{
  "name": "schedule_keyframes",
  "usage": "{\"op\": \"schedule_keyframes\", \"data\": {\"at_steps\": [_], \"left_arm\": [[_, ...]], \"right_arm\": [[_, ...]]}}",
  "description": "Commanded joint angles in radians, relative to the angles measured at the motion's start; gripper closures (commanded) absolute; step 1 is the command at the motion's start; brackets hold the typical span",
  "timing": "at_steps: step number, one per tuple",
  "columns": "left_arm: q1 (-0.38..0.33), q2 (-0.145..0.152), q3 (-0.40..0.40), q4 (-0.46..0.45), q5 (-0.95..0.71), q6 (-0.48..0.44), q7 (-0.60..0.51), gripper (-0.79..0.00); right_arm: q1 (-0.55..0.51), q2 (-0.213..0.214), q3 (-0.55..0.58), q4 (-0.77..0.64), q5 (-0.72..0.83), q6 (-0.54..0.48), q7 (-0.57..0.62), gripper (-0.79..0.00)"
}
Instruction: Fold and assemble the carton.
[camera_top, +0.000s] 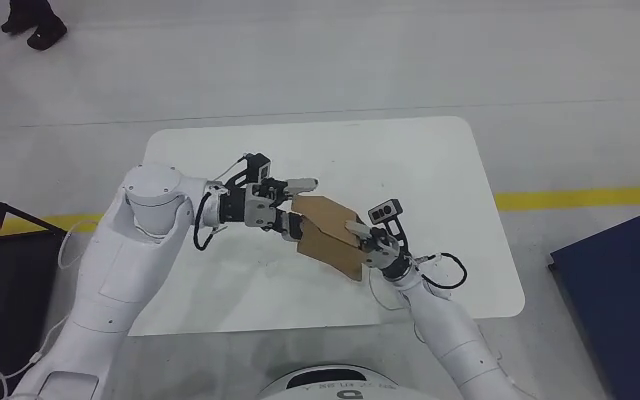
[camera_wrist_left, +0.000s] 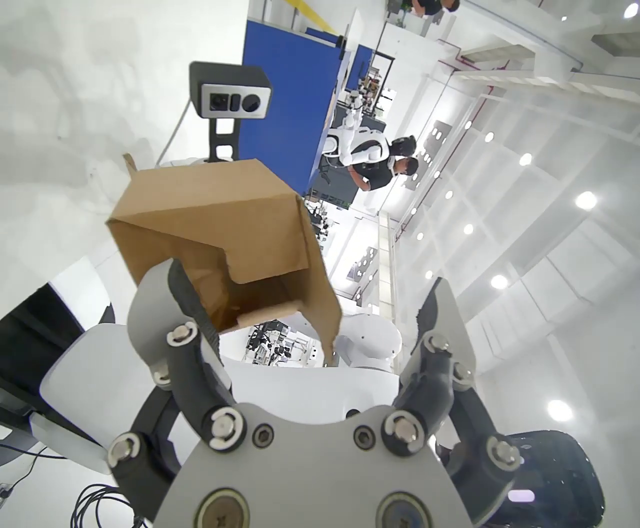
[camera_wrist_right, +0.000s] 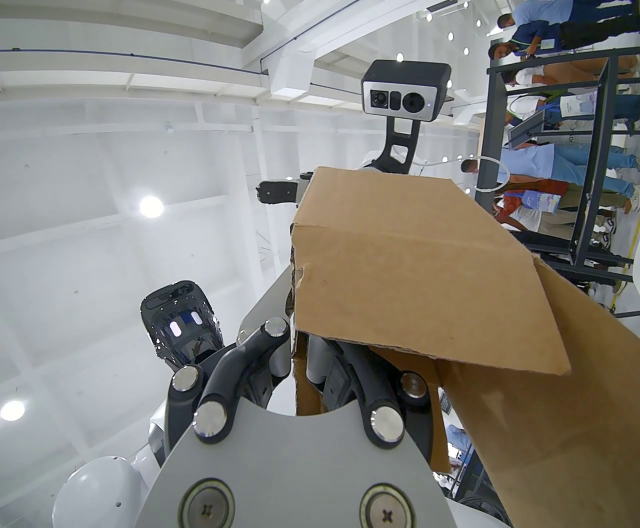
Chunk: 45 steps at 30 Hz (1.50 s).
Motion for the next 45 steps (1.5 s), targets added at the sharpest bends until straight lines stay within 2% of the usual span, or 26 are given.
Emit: {"op": "schedule_keyframes", "data": {"at_steps": [1,4,6,8,9,12,19,22,25,31,32,36,38,45], "left_arm": [[-0.001,0.004,0.005,-0.004,0.021,0.008,-0.005,-0.400],[-0.005,0.011,0.008,-0.005,0.043,0.016,-0.017,-0.320],[-0.007,0.016,0.006,-0.007,0.062,0.023,-0.018,-0.209],[-0.006,0.022,0.005,-0.011,0.074,0.024,-0.017,-0.163],[-0.005,0.025,0.004,-0.014,0.081,0.024,-0.017,-0.114],[-0.002,0.034,-0.008,-0.023,0.068,0.024,-0.017,-0.065],[0.002,0.047,-0.020,-0.044,0.046,0.026,-0.015,-0.129],[0.007,0.052,-0.024,-0.050,0.040,0.026,-0.016,-0.132],[0.011,0.057,-0.030,-0.054,0.038,0.025,-0.016,-0.132],[0.021,0.071,-0.025,-0.063,0.072,0.032,-0.009,-0.083],[0.022,0.072,-0.026,-0.064,0.069,0.033,-0.009,-0.099],[0.025,0.075,-0.043,-0.080,0.037,0.018,0.006,-0.339],[0.026,0.077,-0.050,-0.087,0.023,0.015,0.014,-0.785],[0.035,0.083,-0.057,-0.096,0.017,0.011,0.040,-0.785]], "right_arm": [[0.001,0.001,-0.001,0.000,0.000,-0.001,0.000,0.000],[0.002,0.001,-0.003,-0.001,0.002,-0.001,-0.001,0.000],[0.003,0.002,-0.002,0.001,0.004,-0.001,-0.001,0.000],[0.003,0.003,-0.001,0.003,0.009,-0.002,0.001,0.000],[0.004,0.003,0.000,0.005,0.010,-0.002,0.002,0.000],[0.004,0.004,0.001,0.007,0.017,-0.003,0.002,0.000],[0.012,0.004,-0.007,0.015,0.016,-0.005,-0.003,0.000],[0.015,0.004,-0.010,0.018,0.019,-0.006,-0.003,0.000],[0.018,0.005,-0.013,0.021,0.021,-0.008,-0.003,0.000],[0.023,0.005,-0.018,0.027,0.019,-0.008,-0.011,0.000],[0.024,0.005,-0.018,0.028,0.020,-0.007,-0.012,0.000],[0.027,0.006,-0.021,0.031,0.015,-0.006,-0.015,0.000],[0.028,0.006,-0.023,0.032,0.014,-0.007,-0.019,0.000],[0.033,0.006,-0.029,0.034,0.013,-0.011,-0.020,0.000]]}}
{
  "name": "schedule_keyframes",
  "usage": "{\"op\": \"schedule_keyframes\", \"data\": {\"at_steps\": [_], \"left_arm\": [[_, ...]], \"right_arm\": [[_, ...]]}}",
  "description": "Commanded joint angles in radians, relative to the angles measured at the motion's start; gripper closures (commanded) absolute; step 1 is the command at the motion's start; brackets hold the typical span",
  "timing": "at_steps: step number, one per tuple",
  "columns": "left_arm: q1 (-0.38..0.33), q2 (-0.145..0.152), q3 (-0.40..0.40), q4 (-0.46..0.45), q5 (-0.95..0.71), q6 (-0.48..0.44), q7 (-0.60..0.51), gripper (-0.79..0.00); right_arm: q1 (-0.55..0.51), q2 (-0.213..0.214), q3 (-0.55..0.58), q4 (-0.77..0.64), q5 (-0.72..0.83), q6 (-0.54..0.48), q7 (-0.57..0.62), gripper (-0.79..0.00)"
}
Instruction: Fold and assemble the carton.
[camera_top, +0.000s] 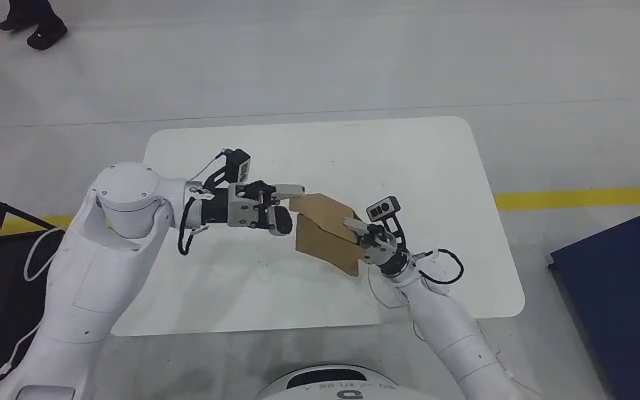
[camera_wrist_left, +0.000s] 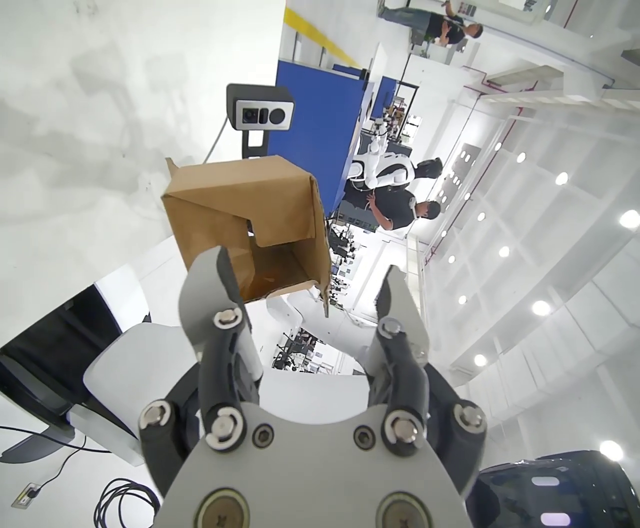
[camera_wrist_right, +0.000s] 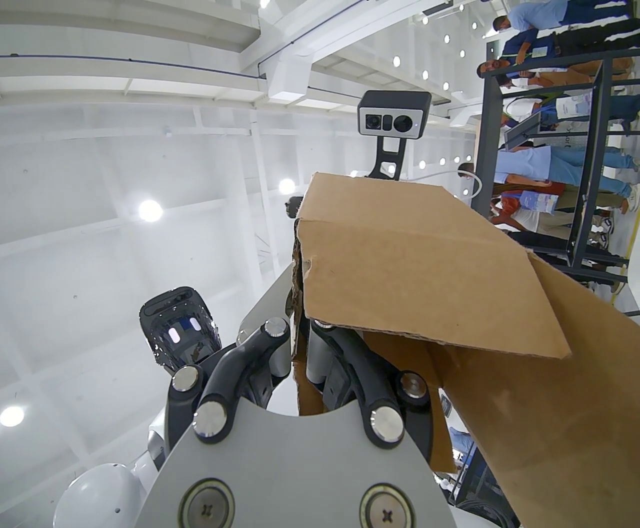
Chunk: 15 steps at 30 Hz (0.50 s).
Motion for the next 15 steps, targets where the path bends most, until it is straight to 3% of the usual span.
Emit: {"op": "schedule_keyframes", "data": {"at_steps": [1,6,8,11,15], "left_arm": [[-0.001,0.000,0.007,0.002,-0.006,-0.005,0.009,-0.785],[-0.020,-0.001,0.046,0.019,0.008,0.002,0.022,-0.782],[-0.034,0.000,0.067,0.026,0.027,0.011,0.002,-0.686],[-0.055,0.003,0.088,0.037,0.053,0.018,-0.017,-0.379],[-0.071,0.006,0.100,0.040,0.064,0.020,-0.027,-0.280]], "right_arm": [[0.002,0.000,-0.002,0.001,-0.001,0.000,-0.001,0.000],[0.006,0.000,-0.008,0.003,-0.004,-0.003,-0.006,0.000],[0.007,0.000,-0.008,0.004,-0.006,-0.003,-0.007,0.000],[0.007,0.001,-0.008,0.004,-0.004,-0.002,-0.011,0.000],[0.007,0.002,-0.008,0.003,-0.002,0.000,-0.013,0.000]]}}
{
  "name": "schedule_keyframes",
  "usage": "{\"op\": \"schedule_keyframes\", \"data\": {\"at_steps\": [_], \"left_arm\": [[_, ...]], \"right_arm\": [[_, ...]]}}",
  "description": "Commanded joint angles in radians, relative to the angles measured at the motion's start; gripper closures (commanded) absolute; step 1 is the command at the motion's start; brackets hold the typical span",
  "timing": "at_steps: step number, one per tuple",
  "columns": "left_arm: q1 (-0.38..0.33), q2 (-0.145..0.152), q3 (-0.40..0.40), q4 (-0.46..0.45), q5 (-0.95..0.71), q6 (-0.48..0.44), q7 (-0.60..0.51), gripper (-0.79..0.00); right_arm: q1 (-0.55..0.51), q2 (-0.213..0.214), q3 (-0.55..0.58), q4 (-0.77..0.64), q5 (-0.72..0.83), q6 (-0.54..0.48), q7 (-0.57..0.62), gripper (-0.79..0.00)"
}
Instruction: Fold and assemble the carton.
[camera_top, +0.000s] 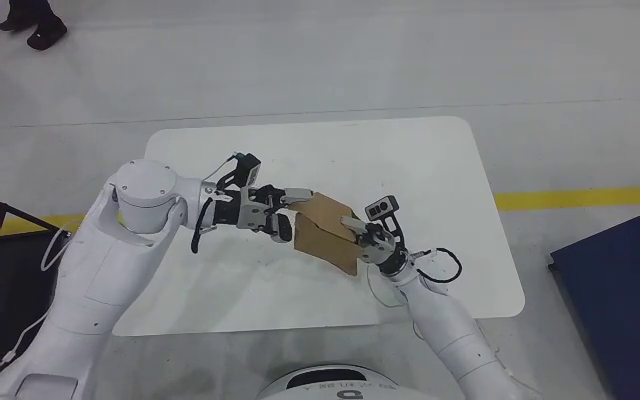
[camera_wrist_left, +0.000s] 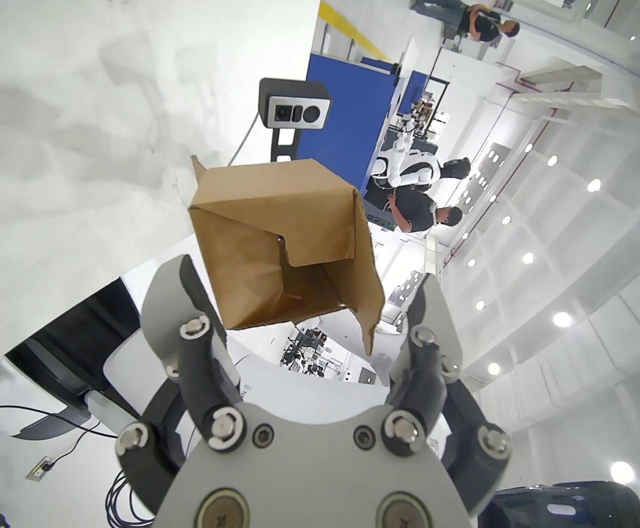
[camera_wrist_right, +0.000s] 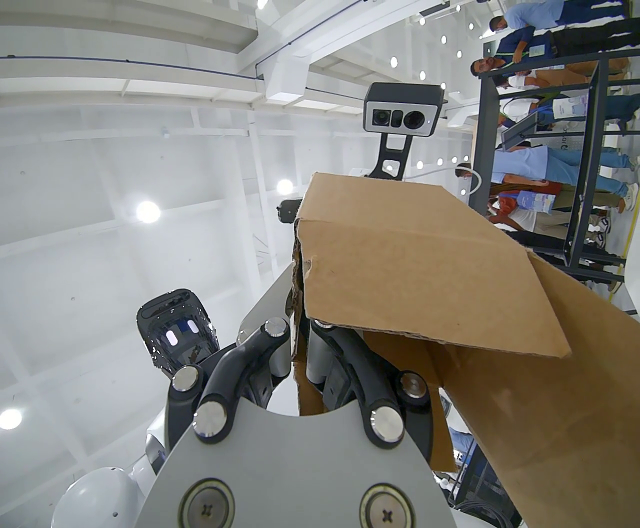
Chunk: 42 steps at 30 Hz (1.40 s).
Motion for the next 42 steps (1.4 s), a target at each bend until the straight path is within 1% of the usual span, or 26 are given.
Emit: {"op": "schedule_keyframes", "data": {"at_steps": [1,3,6,13,20,24,26,29,33,38,42], "left_arm": [[-0.005,0.002,0.003,-0.002,0.007,0.005,-0.006,-0.268],[-0.009,0.006,0.001,-0.006,0.017,0.011,-0.009,-0.240],[-0.007,0.013,0.006,-0.008,0.038,0.016,-0.006,-0.228],[-0.010,0.027,0.037,-0.002,0.041,0.011,-0.010,-0.234],[-0.021,0.042,0.055,-0.007,0.046,0.018,-0.003,-0.283],[-0.026,0.046,0.063,-0.010,0.034,0.023,0.002,-0.277],[-0.029,0.047,0.060,-0.009,0.017,0.020,-0.002,-0.274],[-0.033,0.050,0.054,-0.012,0.009,0.020,-0.001,-0.237],[-0.029,0.054,0.045,-0.018,-0.001,0.017,0.000,-0.219],[-0.026,0.058,0.040,-0.023,-0.002,0.018,0.006,-0.209],[-0.022,0.064,0.037,-0.025,0.009,0.022,0.008,-0.234]], "right_arm": [[-0.001,0.000,0.000,0.000,0.002,0.000,-0.001,0.000],[-0.001,0.001,0.001,0.000,0.002,0.001,-0.004,0.000],[-0.002,0.001,0.001,-0.001,0.004,0.001,-0.006,0.000],[-0.001,0.003,-0.001,-0.007,0.003,0.003,-0.007,0.000],[-0.001,0.004,0.000,-0.008,0.007,0.005,-0.011,0.000],[0.002,0.004,-0.001,-0.004,0.011,0.008,-0.010,0.000],[0.004,0.004,-0.002,0.000,0.010,0.007,-0.011,0.000],[0.006,0.004,-0.003,0.004,0.014,0.006,-0.012,0.000],[0.010,0.004,-0.004,0.008,0.018,0.006,-0.013,0.000],[0.017,0.003,-0.009,0.016,0.012,0.001,-0.020,0.000],[0.022,0.003,-0.012,0.019,0.012,0.000,-0.025,0.000]]}}
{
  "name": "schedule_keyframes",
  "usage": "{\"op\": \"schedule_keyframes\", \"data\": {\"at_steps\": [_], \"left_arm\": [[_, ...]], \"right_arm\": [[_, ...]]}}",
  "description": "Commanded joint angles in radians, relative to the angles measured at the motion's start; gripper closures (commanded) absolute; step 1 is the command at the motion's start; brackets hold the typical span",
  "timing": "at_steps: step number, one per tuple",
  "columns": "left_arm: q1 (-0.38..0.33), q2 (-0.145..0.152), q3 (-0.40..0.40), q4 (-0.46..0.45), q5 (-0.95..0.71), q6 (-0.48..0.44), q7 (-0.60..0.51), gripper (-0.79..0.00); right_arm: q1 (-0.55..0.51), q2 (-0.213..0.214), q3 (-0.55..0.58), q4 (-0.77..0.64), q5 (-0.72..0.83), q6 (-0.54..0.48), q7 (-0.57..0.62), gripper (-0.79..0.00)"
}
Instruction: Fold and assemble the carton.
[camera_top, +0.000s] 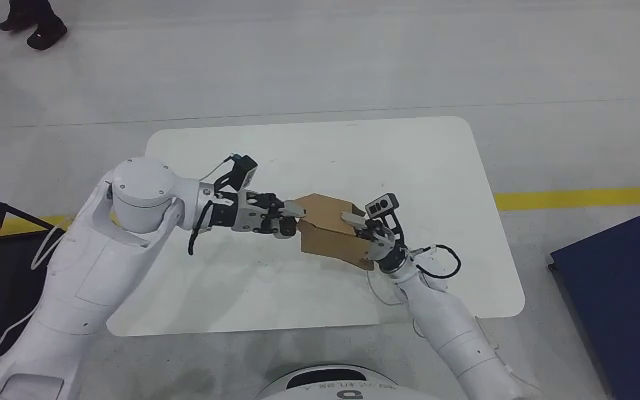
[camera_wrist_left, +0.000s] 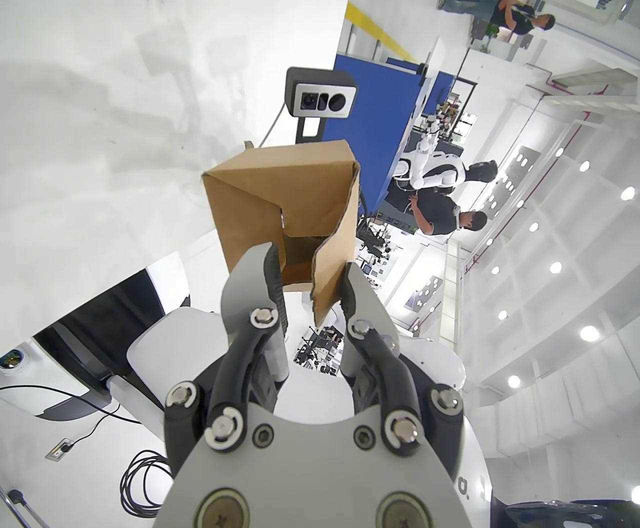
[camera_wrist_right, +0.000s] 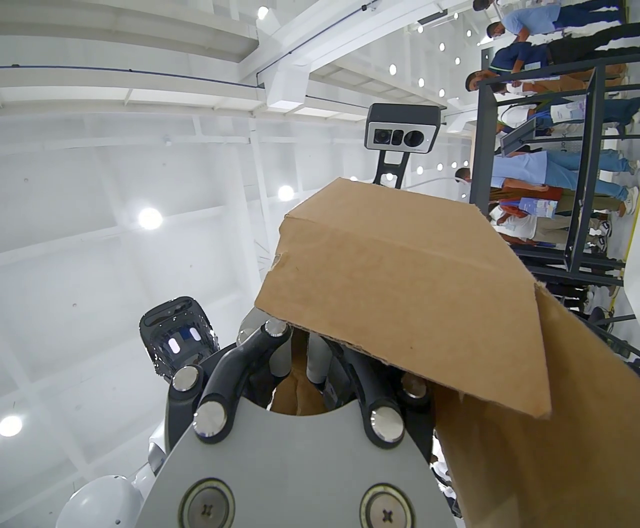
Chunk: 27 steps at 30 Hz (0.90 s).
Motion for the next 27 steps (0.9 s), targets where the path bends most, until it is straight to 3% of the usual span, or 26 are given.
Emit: {"op": "schedule_keyframes", "data": {"at_steps": [1,14,27], "left_arm": [[0.002,0.002,-0.006,0.002,-0.004,-0.003,-0.001,-0.240],[0.039,0.017,-0.073,-0.008,-0.079,-0.050,-0.002,-0.286],[-0.027,-0.004,0.022,0.050,-0.115,-0.065,0.066,-0.280]], "right_arm": [[0.002,0.000,-0.002,0.001,-0.001,-0.002,-0.002,0.000],[0.015,-0.003,-0.017,0.007,-0.006,-0.003,-0.011,0.000],[0.022,-0.002,-0.017,0.009,-0.010,-0.003,-0.016,0.000]]}}
